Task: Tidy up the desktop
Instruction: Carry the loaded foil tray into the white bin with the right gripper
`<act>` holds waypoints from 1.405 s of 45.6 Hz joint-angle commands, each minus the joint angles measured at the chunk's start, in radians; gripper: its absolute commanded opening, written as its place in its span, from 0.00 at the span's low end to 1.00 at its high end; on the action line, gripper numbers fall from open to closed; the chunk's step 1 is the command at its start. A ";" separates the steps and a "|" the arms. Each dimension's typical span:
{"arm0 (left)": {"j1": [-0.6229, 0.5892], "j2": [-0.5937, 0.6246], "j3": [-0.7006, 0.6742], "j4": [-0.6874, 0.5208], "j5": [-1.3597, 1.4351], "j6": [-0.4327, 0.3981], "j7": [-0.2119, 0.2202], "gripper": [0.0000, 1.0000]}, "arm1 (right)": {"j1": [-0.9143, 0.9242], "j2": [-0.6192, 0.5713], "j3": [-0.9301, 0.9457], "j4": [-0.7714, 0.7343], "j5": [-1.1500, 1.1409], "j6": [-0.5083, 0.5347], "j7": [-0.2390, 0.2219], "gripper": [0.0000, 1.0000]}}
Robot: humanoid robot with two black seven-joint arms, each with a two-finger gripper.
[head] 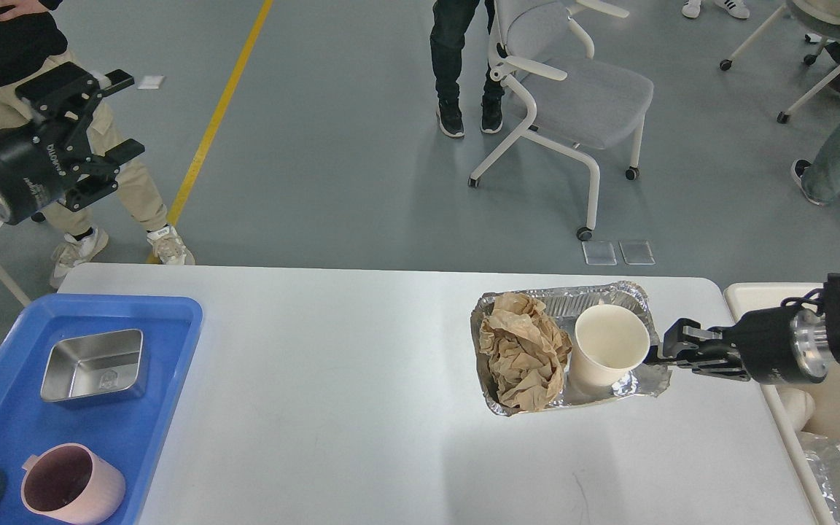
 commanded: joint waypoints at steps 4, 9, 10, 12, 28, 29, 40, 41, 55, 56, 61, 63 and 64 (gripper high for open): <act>0.202 -0.047 -0.161 -0.002 -0.181 -0.026 -0.013 0.97 | -0.006 -0.019 0.003 -0.017 0.055 -0.006 0.000 0.00; 0.299 -0.098 -0.269 -0.006 -0.239 -0.097 -0.018 0.97 | -0.008 -0.048 -0.003 -0.035 0.123 -0.023 0.000 0.00; 0.319 -0.110 -0.290 -0.006 -0.245 -0.110 -0.018 0.97 | -0.011 -0.054 -0.005 -0.038 0.142 -0.026 0.000 0.00; 0.346 -0.141 -0.333 -0.009 -0.248 -0.130 -0.018 0.97 | -0.023 -0.069 -0.006 -0.040 0.180 -0.037 0.000 0.00; 0.425 -0.266 -0.464 -0.009 -0.279 -0.164 -0.021 0.97 | -0.152 -0.177 -0.009 -0.121 0.412 -0.123 -0.001 0.00; 0.425 -0.268 -0.465 -0.009 -0.285 -0.164 -0.021 0.97 | -0.161 -0.178 -0.009 -0.135 0.429 -0.125 -0.001 0.00; 0.426 -0.273 -0.470 -0.011 -0.337 -0.170 -0.021 0.97 | -0.275 -0.180 -0.011 -0.343 0.613 -0.141 -0.001 0.00; 0.426 -0.273 -0.470 -0.011 -0.337 -0.178 -0.021 0.97 | -0.282 -0.178 -0.011 -0.363 0.630 -0.141 -0.001 0.00; 0.445 -0.296 -0.505 -0.009 -0.373 -0.244 -0.024 0.97 | -0.385 -0.146 -0.012 -0.575 0.777 -0.141 -0.001 0.00; 0.446 -0.299 -0.505 -0.009 -0.373 -0.244 -0.024 0.97 | -0.390 -0.145 -0.012 -0.584 0.785 -0.141 -0.001 0.00; 0.449 -0.300 -0.505 -0.008 -0.383 -0.244 -0.024 0.97 | -0.420 -0.125 -0.012 -0.618 0.811 -0.141 -0.001 0.00; 0.457 -0.302 -0.505 -0.008 -0.389 -0.244 -0.023 0.97 | -0.428 -0.117 -0.012 -0.630 0.815 -0.141 -0.001 0.00; 0.460 -0.302 -0.505 -0.008 -0.393 -0.244 -0.024 0.97 | -0.430 -0.113 -0.014 -0.639 0.817 -0.141 -0.001 0.00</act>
